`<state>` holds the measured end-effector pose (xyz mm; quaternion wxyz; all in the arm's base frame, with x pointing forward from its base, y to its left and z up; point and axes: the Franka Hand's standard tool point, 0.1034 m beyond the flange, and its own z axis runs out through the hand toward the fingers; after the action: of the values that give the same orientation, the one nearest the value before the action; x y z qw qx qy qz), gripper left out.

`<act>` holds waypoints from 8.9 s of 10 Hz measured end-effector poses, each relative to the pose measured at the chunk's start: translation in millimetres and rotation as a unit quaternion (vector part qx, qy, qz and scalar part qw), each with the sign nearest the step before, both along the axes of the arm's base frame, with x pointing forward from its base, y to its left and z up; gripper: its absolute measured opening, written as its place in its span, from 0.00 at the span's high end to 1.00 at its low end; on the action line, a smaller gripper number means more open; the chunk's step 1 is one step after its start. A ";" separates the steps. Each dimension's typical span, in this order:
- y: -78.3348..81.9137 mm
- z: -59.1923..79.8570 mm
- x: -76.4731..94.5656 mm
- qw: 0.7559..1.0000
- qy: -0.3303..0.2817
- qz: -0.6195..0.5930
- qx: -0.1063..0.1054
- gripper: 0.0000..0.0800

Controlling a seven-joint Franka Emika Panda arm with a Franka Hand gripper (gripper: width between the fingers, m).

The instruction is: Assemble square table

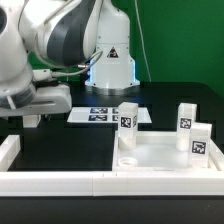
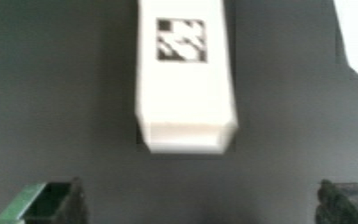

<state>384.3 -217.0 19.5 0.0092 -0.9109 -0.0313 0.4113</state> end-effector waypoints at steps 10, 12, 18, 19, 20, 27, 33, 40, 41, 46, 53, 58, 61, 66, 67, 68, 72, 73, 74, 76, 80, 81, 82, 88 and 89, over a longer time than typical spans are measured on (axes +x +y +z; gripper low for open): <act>7.2 -15.4 -39.3 0.998 0.060 -0.006 -0.004 0.30; 7.2 -15.3 -39.3 0.998 0.060 -0.006 -0.004 0.65; 7.1 -15.3 -39.3 0.998 0.060 -0.006 -0.004 0.65; 10.6 -9.4 -38.0 0.998 0.068 -0.006 -0.001 0.65; 21.6 12.4 -26.4 0.997 0.081 -0.005 0.005 0.64; 38.0 76.3 19.3 0.999 0.043 0.004 0.016 0.64; 128.7 139.1 146.5 0.981 -0.179 -0.026 -0.068 0.64; 159.5 117.8 160.7 0.903 -0.424 -0.026 -0.061 0.64; 184.0 113.2 172.9 0.884 -0.462 -0.038 -0.064 0.64; 208.3 130.3 218.3 0.799 -0.597 -0.038 -0.052 0.64; 184.8 96.7 208.1 0.787 -0.615 -0.018 -0.051 0.64; 217.8 77.8 233.9 0.778 -0.626 -0.037 -0.034 0.64; 213.8 71.3 231.2 0.780 -0.624 -0.032 -0.037 0.64; 221.4 57.4 231.3 0.785 -0.619 -0.025 -0.035 0.64; 222.0 53.4 230.7 0.786 -0.617 -0.024 -0.035 0.64; 223.3 50.0 230.2 0.787 -0.615 -0.022 -0.035 0.64; 220.5 44.6 230.3 0.782 -0.622 -0.019 -0.038 0.55; 220.4 44.5 230.3 0.782 -0.621 -0.018 -0.037 0.55; 220.4 44.5 230.3 0.782 -0.621 -0.018 -0.037 0.38; 220.4 44.5 230.3 0.782 -0.621 -0.017 -0.037 0.22; 220.4 44.5 230.3 0.783 -0.621 -0.015 -0.037 0.19; 218.3 43.9 229.1 0.792 -0.609 -0.012 -0.035 0.19; 211.9 54.2 229.8 0.819 -0.572 -0.021 -0.028 0.19; 200.1 59.8 251.0 0.881 -0.469 -0.057 -0.015 0.19; 195.1 58.3 251.7 0.886 -0.460 -0.064 -0.017 0.19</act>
Offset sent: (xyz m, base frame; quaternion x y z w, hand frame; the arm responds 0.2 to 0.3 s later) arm 0.0000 0.0000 0.0000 0.0000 0.0000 0.0000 1.0000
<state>635.9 -22.0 77.8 0.0049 -0.9979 0.0336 -0.0548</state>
